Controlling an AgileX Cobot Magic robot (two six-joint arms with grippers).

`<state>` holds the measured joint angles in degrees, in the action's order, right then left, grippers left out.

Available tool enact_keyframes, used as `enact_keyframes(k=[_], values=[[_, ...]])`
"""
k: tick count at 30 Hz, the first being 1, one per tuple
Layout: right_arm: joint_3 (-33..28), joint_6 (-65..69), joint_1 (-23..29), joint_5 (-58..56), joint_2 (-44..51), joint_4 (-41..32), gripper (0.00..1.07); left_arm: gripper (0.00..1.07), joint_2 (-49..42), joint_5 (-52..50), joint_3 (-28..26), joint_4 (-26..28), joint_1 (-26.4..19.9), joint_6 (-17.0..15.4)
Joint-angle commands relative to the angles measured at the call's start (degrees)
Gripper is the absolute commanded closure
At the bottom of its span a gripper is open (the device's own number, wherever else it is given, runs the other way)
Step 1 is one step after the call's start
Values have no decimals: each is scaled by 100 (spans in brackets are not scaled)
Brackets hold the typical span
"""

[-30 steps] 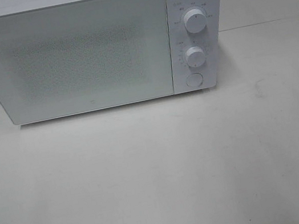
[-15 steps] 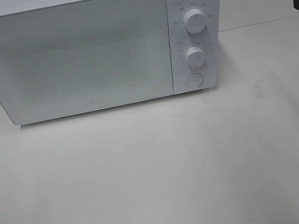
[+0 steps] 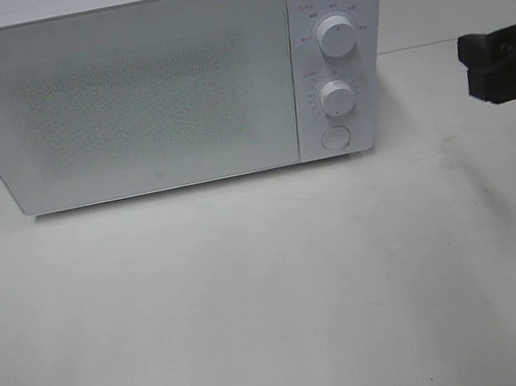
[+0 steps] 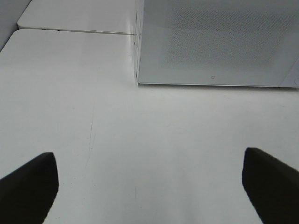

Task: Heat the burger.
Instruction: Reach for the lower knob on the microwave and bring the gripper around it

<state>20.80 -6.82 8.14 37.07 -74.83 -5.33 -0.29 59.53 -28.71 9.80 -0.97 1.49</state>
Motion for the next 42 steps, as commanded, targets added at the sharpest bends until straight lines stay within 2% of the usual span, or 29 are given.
enact_keyframes(k=[1,2,4,7,8,10,11,13,15,16,18,19,20,25,32,42], values=[[-115,-819,430,808,-309,-859,32,6,-138,-69,0,52,0,-34],[-115,-819,430,808,-309,-859,32,6,-138,-69,0,52,0,-34],[-126,-1163,808,1243,-625,-1553,32,6,-138,-69,0,52,0,-34],[-126,-1289,1037,1524,-796,-1914,32,6,-138,-69,0,52,0,-34],[-126,-1346,1312,1788,-963,-2263,32,6,-138,-69,0,52,0,-34],[-126,-1364,1432,1908,-1037,-2378,32,6,-138,-69,0,52,0,-34],[-126,-1369,1736,2183,-1197,-2624,32,6,-138,-69,0,52,0,-34],[-126,-1369,1856,2286,-1261,-2722,32,6,-138,-69,0,52,0,-34],[-115,-1369,2298,2584,-1484,-3100,32,6,-138,-69,0,52,0,-34],[-115,-1369,2298,2584,-1484,-3100,32,6,-138,-69,0,52,0,-34],[-115,-1369,2756,2871,-1673,-3638,32,6,-138,-69,0,52,0,-34],[-115,-1369,2756,2871,-1673,-3638,32,6,-138,-69,0,52,0,-34],[-92,-1375,3031,3008,-1765,-3959,32,6,-138,-69,0,52,0,-34],[23,-1490,3564,3197,-1994,-4481,32,6,-138,-69,0,52,0,-34],[355,-1564,3982,3249,-2349,-4819,32,6,-138,-69,0,52,0,-34],[808,-1576,3994,3266,-2578,-4887,32,6,-109,-69,0,52,0,-34]])
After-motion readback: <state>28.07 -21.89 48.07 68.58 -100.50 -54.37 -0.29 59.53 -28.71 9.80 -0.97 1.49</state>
